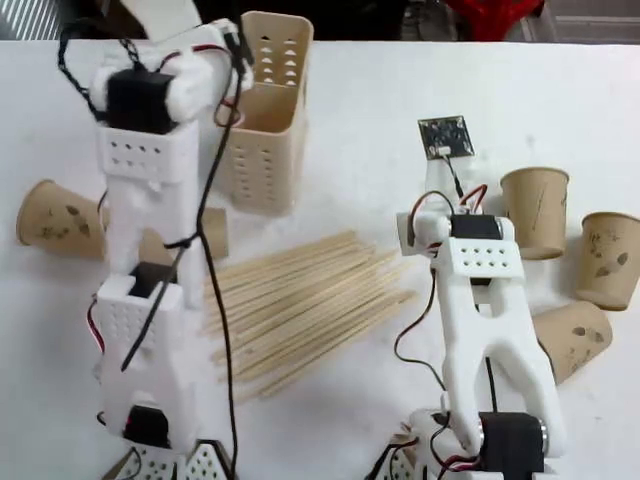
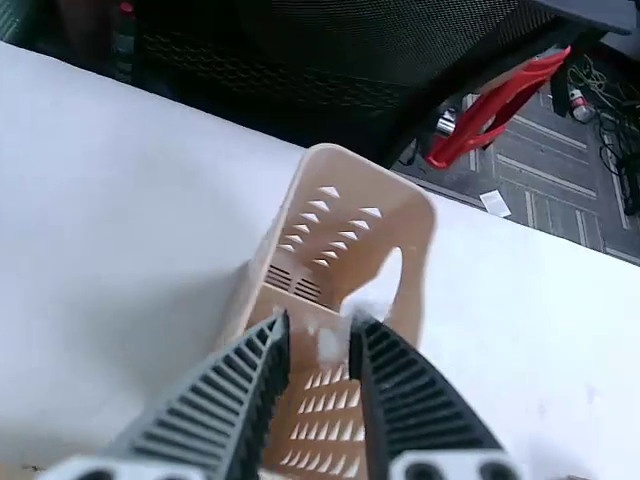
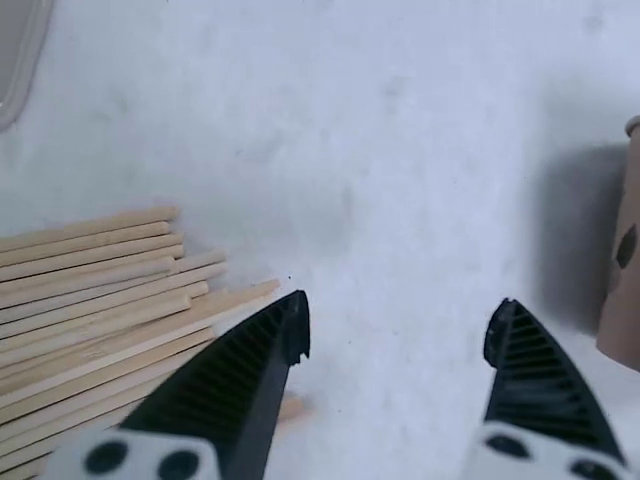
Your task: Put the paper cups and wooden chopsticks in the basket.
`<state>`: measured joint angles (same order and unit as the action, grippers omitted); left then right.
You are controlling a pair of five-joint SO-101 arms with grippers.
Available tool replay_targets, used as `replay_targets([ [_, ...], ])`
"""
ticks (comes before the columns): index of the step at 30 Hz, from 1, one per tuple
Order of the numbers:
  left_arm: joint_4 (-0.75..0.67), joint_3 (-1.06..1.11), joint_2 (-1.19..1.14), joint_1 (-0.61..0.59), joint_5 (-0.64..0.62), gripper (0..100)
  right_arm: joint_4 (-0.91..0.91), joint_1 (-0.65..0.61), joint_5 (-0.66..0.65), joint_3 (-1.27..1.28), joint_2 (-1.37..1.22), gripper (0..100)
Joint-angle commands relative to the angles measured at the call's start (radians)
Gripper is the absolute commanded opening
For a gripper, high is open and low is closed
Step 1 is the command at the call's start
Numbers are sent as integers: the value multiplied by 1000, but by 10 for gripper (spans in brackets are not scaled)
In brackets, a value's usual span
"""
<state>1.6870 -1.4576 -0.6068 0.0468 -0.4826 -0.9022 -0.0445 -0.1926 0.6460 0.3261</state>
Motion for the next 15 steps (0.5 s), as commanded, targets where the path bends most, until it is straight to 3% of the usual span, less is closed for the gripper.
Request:
replay_targets([
  [1,-23,-43,35,-58,20,126,7,12,-17,-40,44,283],
  [5,-21,-43,-61,-54,160,195,7,12,-18,-35,41,283],
  [8,-26,-46,-140,-54,178,242,7,12,-20,-34,36,283],
  [15,-21,-44,-283,-53,307,241,7,12,-20,-32,36,283],
])
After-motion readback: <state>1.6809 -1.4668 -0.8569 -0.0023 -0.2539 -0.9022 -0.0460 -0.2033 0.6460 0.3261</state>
